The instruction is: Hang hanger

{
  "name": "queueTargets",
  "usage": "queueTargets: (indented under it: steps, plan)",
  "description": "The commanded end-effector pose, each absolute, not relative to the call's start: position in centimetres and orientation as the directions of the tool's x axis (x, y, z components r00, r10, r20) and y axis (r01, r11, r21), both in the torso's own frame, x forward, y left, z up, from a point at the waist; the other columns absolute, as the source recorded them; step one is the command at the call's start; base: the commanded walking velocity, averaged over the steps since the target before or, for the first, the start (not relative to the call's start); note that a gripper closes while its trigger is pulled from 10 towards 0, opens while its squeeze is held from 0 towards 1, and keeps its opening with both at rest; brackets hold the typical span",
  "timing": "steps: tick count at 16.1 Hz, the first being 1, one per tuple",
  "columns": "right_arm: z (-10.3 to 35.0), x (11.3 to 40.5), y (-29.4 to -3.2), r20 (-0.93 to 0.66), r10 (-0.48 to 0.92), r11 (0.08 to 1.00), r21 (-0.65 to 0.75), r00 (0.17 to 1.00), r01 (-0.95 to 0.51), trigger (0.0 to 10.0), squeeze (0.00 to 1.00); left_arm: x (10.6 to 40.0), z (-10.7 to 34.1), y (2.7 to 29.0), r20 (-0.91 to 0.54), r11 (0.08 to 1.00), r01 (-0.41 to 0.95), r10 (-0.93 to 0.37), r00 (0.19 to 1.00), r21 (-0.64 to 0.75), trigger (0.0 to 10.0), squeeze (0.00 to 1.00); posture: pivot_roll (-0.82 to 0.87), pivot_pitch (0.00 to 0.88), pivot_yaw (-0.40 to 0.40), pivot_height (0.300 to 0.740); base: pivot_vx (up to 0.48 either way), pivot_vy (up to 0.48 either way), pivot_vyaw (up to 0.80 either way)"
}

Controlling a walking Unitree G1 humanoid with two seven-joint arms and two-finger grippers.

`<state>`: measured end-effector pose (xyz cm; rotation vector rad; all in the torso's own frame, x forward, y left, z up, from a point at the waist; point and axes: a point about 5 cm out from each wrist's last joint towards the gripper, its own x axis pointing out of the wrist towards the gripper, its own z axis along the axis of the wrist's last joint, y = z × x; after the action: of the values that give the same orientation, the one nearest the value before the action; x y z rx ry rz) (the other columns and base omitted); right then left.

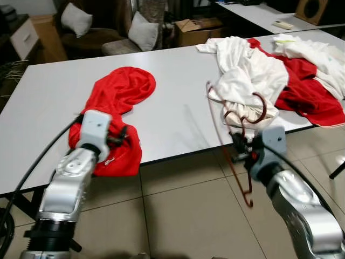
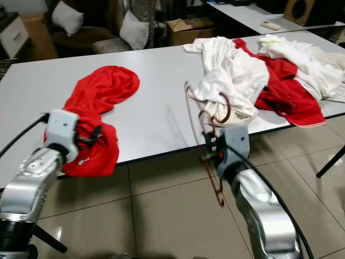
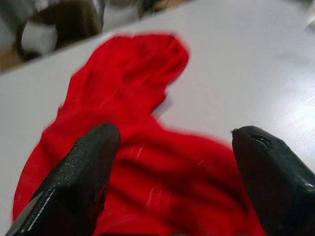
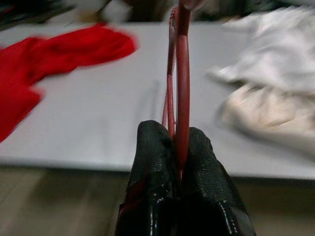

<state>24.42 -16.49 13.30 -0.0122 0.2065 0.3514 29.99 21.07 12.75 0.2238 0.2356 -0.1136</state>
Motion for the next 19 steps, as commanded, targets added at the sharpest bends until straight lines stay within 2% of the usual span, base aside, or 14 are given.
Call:
queueTargets:
  steps: [1,2,5,6,11,12,13,14,15,16,19]
  plan:
    - [13.4,24.1,-16.3,-0.215,0.389,0.920,0.039,0.896,-0.390,10.0,0.00,30.0,12.8,22.3,-0.271,0.981,0.084,-0.033,0.962,0.176,10.0,0.00,-0.12,0.000,0.053,0.740,0.000,0.000,0.00]
    - [12.9,23.3,-16.4,-0.255,0.428,0.901,0.041,0.867,-0.432,10.0,0.00,29.2,11.9,23.8,-0.333,0.994,0.048,-0.012,0.943,0.098,10.0,0.00,-0.12,0.000,0.054,0.740,0.000,0.000,0.00]
    - [12.7,22.9,-16.3,-0.268,0.457,0.886,0.049,0.848,-0.462,10.0,0.00,28.3,11.7,25.2,-0.344,1.000,-0.011,0.020,0.939,0.029,10.0,0.00,-0.11,0.000,0.039,0.740,0.000,0.000,0.00]
    - [12.7,22.9,-16.2,-0.275,0.474,0.876,0.053,0.836,-0.480,10.0,0.00,27.7,11.8,26.6,-0.349,0.998,-0.058,0.060,0.935,0.016,10.0,0.00,-0.10,0.000,0.034,0.740,0.000,0.000,0.00]
    - [12.5,22.7,-15.8,-0.290,0.516,0.851,0.070,0.806,-0.520,10.0,0.00,26.1,11.2,29.1,-0.405,0.992,-0.122,0.101,0.909,-0.025,10.0,0.00,-0.09,0.000,0.031,0.740,0.000,0.000,0.00]
    - [12.5,22.7,-15.8,-0.292,0.522,0.847,0.074,0.801,-0.526,10.0,0.00,26.0,11.1,29.4,-0.407,0.985,-0.152,0.108,0.907,-0.079,10.0,0.00,-0.09,0.000,0.032,0.740,0.000,0.000,0.00]
    - [12.5,22.7,-15.7,-0.292,0.527,0.845,0.076,0.798,-0.529,10.0,0.00,25.9,10.7,28.8,-0.406,0.973,-0.135,0.048,0.913,-0.189,10.0,0.00,-0.09,0.000,0.036,0.740,0.000,0.000,0.00]
    - [12.5,22.7,-15.6,-0.292,0.528,0.844,0.077,0.797,-0.531,10.0,0.00,25.9,10.6,28.3,-0.401,0.964,-0.111,0.005,0.916,-0.241,9.3,0.00,-0.09,0.000,0.036,0.740,0.000,0.000,0.00]
    - [12.5,22.8,-15.6,-0.291,0.529,0.844,0.078,0.797,-0.531,10.0,0.00,25.9,10.2,27.7,-0.398,0.957,-0.090,-0.029,0.917,-0.277,2.5,0.00,-0.09,0.000,0.039,0.740,0.000,0.000,0.00]
    - [12.5,22.8,-15.6,-0.289,0.529,0.844,0.079,0.798,-0.530,10.0,0.00,25.9,9.9,27.1,-0.394,0.950,-0.068,-0.061,0.917,-0.304,0.0,0.00,-0.09,0.000,0.043,0.740,0.000,0.000,0.00]
    - [12.5,22.6,-15.6,-0.288,0.528,0.844,0.079,0.799,-0.530,10.0,0.00,26.2,9.2,26.5,-0.401,0.948,-0.063,-0.071,0.913,-0.312,0.0,0.00,-0.10,0.000,0.049,0.740,0.000,0.000,0.00]
